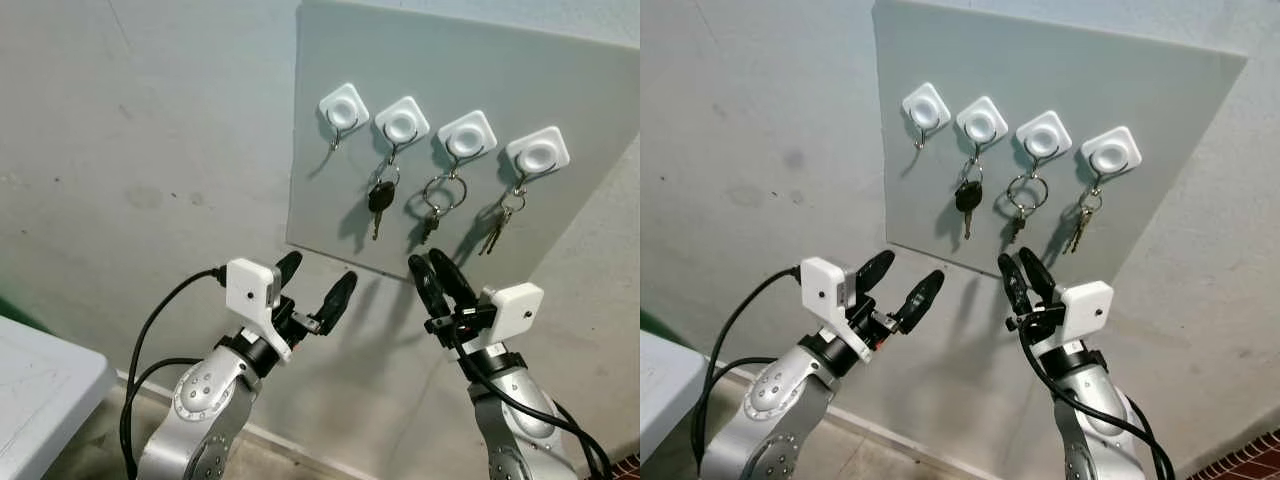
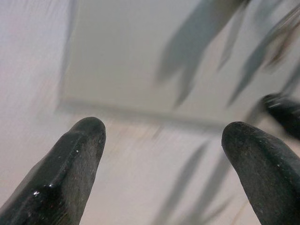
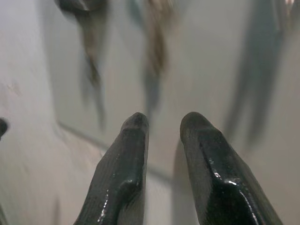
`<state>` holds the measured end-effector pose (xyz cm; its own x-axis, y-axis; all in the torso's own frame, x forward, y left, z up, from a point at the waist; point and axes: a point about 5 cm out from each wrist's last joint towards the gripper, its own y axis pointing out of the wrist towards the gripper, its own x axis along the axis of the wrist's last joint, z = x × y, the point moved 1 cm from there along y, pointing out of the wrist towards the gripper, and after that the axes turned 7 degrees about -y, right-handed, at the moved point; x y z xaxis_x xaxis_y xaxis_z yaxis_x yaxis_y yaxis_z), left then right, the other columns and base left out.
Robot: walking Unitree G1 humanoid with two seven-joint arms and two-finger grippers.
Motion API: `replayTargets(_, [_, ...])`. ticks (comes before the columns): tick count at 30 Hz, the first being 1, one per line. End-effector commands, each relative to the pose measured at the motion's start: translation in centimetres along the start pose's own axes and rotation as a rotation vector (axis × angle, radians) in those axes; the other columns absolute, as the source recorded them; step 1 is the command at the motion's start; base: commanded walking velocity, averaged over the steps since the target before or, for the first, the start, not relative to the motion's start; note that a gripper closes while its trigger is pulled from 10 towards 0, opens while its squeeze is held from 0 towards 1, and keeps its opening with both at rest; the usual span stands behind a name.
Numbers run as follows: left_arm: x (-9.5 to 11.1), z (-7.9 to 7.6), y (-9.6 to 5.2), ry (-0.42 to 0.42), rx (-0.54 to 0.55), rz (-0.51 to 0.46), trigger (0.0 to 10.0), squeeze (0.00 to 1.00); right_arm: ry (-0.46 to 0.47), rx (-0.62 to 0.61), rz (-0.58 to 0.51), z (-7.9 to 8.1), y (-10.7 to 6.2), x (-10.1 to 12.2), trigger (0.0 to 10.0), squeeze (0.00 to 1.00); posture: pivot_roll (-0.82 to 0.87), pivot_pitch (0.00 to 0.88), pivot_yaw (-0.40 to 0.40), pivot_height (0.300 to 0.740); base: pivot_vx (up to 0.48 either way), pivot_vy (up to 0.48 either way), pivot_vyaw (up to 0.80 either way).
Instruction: Hang keys on a hook
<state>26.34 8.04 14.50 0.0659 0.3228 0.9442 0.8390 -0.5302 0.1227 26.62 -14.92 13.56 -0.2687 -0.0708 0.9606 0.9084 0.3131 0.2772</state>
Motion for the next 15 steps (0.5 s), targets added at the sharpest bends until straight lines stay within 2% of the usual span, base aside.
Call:
replayTargets(1, [-0.9, 0.8, -0.3, 0.030, 0.039, 0.023, 10.0, 0.00, 0.010, -0.033, 0.029, -0.7, -0.5, -0.8, 10.0, 0.00, 0.00, 0.018, -0.044, 0.740, 0.000, 0.000, 0.00])
replayTargets(3, [-3.2, 2.9, -0.7, 0.024, 0.145, 0.072, 10.0, 0.00, -0.008, -0.057, 0.103, -1.2, -1.3, -3.0, 10.0, 0.00, 0.00, 0.021, -0.041, 0.740, 0.000, 0.000, 0.00])
replayTargets(7, [-5.4, 4.4, -1.3, 0.044, 0.205, 0.135, 10.0, 0.00, -0.022, -0.087, 0.172, -1.7, -2.2, -4.9, 10.0, 0.00, -0.01, 0.022, -0.038, 0.740, 0.000, 0.000, 0.00])
replayTargets(8, [-6.0, 5.0, -1.5, 0.033, 0.238, 0.153, 10.0, 0.00, -0.027, -0.096, 0.193, -1.9, -2.5, -5.5, 10.0, 0.00, 0.00, 0.020, -0.036, 0.740, 0.000, 0.000, 0.00])
replayTargets(9, [-7.6, 6.2, -2.1, 0.015, 0.299, 0.197, 10.0, 0.00, -0.044, -0.119, 0.251, -2.3, -3.3, -6.9, 10.0, 0.00, 0.00, 0.019, -0.034, 0.740, 0.000, 0.000, 0.00])
replayTargets(15, [-10.7, 8.4, -3.5, 0.012, 0.405, 0.288, 10.0, 0.00, -0.043, -0.171, 0.408, -3.1, -5.7, -10.4, 10.0, 0.00, -0.01, 0.004, -0.014, 0.740, 0.000, 0.000, 0.00])
